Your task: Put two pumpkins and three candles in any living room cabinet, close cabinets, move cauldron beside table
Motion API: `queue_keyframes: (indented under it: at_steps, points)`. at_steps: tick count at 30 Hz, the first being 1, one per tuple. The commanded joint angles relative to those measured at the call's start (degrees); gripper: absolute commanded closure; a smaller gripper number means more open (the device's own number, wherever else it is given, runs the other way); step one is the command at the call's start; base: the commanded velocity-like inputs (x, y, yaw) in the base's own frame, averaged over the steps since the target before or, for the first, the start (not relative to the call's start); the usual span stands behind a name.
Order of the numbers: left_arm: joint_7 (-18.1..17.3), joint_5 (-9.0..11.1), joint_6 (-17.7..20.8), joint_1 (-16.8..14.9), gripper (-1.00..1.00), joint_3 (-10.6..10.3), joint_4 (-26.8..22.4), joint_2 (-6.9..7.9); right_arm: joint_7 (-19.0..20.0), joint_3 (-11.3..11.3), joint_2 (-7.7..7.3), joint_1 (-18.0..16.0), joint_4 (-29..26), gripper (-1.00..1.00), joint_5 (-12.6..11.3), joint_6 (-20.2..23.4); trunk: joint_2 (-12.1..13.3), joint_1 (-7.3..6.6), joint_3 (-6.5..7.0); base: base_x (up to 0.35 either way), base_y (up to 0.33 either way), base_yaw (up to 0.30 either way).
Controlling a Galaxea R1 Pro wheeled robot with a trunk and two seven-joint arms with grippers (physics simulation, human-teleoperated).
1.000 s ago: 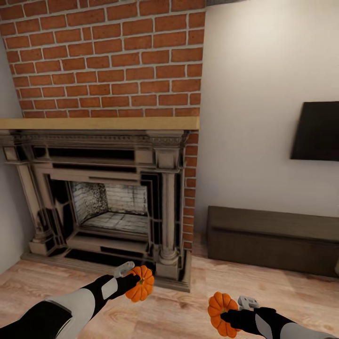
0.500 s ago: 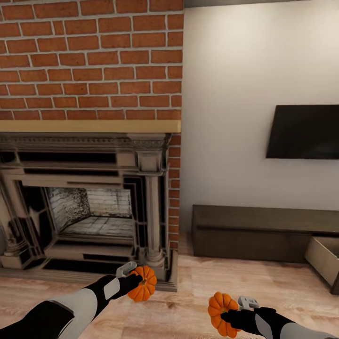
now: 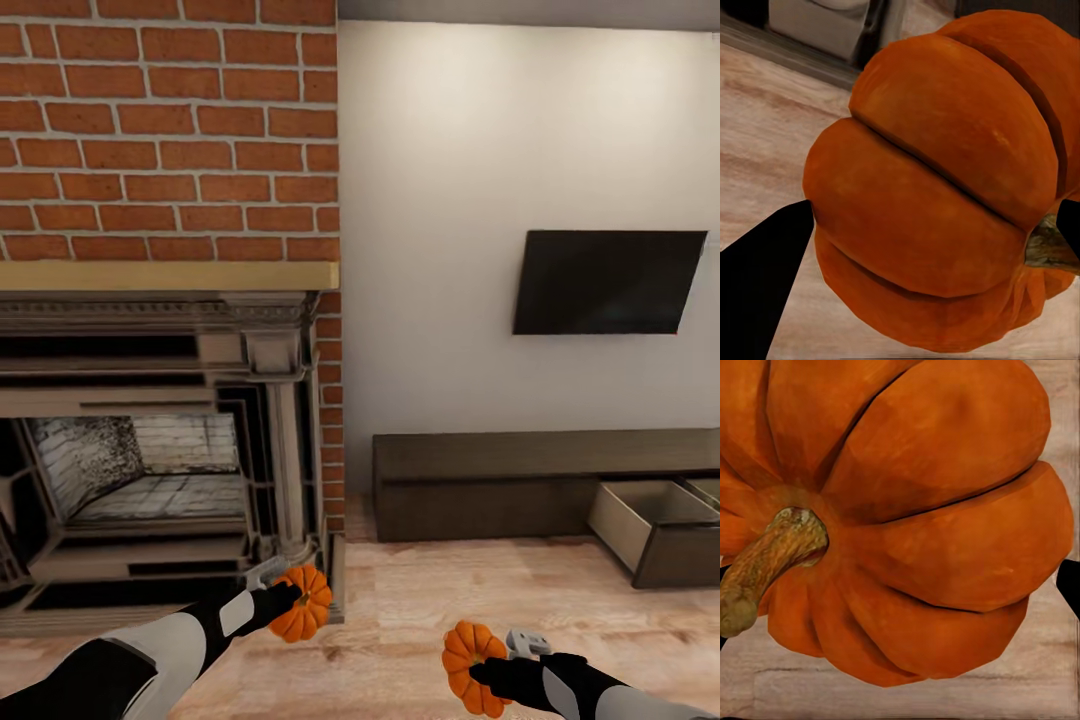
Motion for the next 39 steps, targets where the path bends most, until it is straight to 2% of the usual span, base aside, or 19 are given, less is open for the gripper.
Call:
queue_keyframes:
  at_steps: [1, 4, 7, 8, 19, 21, 23, 26, 39]
  points:
    - [0.19, 0.51, 0.13, -0.10, 1.00, -0.34, 0.19, 0.03, 0.18, 0.38, -0.02, -0.04, -0.04, 1.00, -0.69, 0.28, 0.38, -0.23, 0.12, 0.000, 0.000, -0.299]
    - [4.05, 0.50, 0.33, 0.32, 1.00, -0.35, 0.20, 0.06, 0.13, 0.31, -0.06, -0.04, -0.04, 1.00, -0.73, 0.28, 1.58, -0.89, 0.66, 0.000, 0.000, -0.299]
    - [8.62, 0.49, 0.39, 2.73, 1.00, -0.41, 0.21, 0.59, 0.10, 0.29, -0.10, -0.04, -0.04, 1.00, -0.73, 0.26, 2.78, -1.55, 1.20, 0.000, 0.000, -0.299]
    - [8.91, 0.49, 0.39, 3.22, 1.00, -0.41, 0.21, 0.95, 0.08, 0.29, -0.11, -0.04, -0.04, 1.00, -0.73, 0.27, 3.18, -1.77, 1.38, 0.000, 0.000, -0.299]
    - [9.42, 0.56, 0.40, 8.19, 1.00, -0.42, 0.26, 5.68, -0.07, 0.28, -0.59, -0.04, 0.41, 1.00, -0.67, 0.35, 7.59, -4.18, 3.35, 0.000, 0.000, -0.299]
    - [9.42, 0.57, 0.40, 9.18, 1.00, -0.42, 0.28, 6.03, -1.73, 0.40, -0.51, -0.04, 2.09, 1.00, -0.65, 0.19, 8.40, -4.62, 3.71, 0.000, 0.000, -0.299]
    - [9.41, 0.65, 0.40, 10.11, 1.00, -0.37, 0.33, 6.30, -5.16, 0.43, -0.44, 0.12, 3.05, 1.00, -0.52, -0.07, 9.20, -5.06, 4.07, 0.000, 0.000, -0.299]
    - [9.41, 0.80, 0.33, 10.61, 1.00, -0.34, 0.30, 7.32, -6.04, 0.39, -0.49, 1.67, 3.26, 1.00, -0.49, -2.16, 10.40, -5.72, 4.61, 0.000, 0.000, -0.299]
    - [9.41, 0.84, 0.08, 10.71, 1.00, -0.33, 0.29, 7.48, -6.46, 0.33, -0.46, 2.33, 3.30, 1.00, -0.63, -3.23, 15.62, -8.58, 7.00, 0.000, 0.000, -0.299]
